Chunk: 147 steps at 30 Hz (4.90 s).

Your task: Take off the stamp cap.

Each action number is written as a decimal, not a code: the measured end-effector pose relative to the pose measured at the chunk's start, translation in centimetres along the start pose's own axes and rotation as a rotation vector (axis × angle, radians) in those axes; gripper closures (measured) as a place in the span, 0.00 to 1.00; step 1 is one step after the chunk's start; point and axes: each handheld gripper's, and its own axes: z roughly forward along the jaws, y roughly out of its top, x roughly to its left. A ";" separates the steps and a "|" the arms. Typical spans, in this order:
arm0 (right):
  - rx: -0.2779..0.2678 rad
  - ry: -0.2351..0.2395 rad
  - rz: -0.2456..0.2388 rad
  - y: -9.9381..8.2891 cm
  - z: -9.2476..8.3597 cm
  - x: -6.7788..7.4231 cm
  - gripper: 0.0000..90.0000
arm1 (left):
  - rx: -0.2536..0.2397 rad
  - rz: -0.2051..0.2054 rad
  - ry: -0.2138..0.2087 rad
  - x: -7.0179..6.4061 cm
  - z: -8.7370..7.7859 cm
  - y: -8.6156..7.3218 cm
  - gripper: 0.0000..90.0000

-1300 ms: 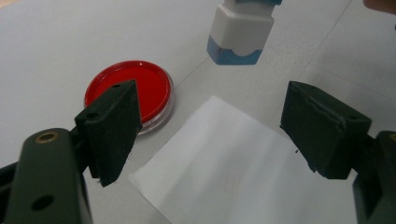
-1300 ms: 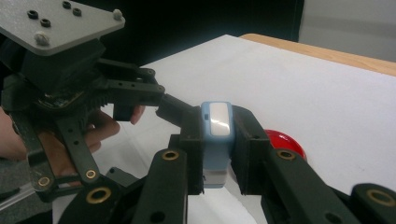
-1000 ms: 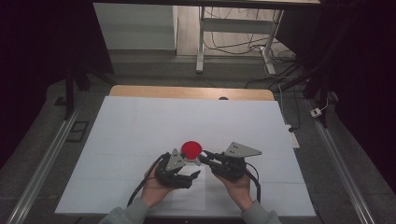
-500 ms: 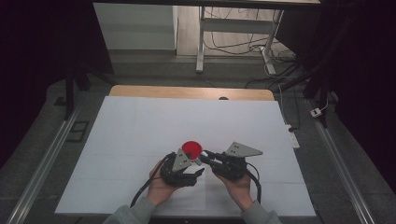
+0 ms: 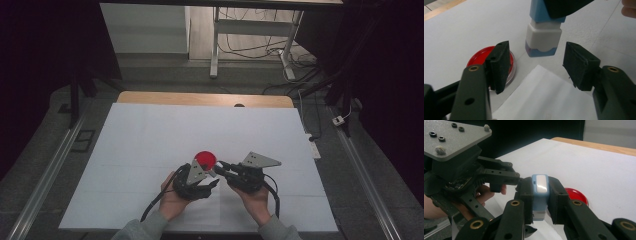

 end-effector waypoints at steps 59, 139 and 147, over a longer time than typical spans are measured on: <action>-0.015 -0.010 0.005 -0.1 0.0 0.3 0.83 | -0.012 0.081 0.033 -0.5 0.2 -0.2 0.72; 0.010 -0.024 0.020 -0.4 0.1 0.5 0.83 | 0.010 0.108 -0.005 -0.1 0.4 -0.7 0.73; 0.016 -0.013 0.024 -0.4 0.1 0.3 0.83 | 0.029 0.213 0.062 -0.4 0.2 -0.6 0.73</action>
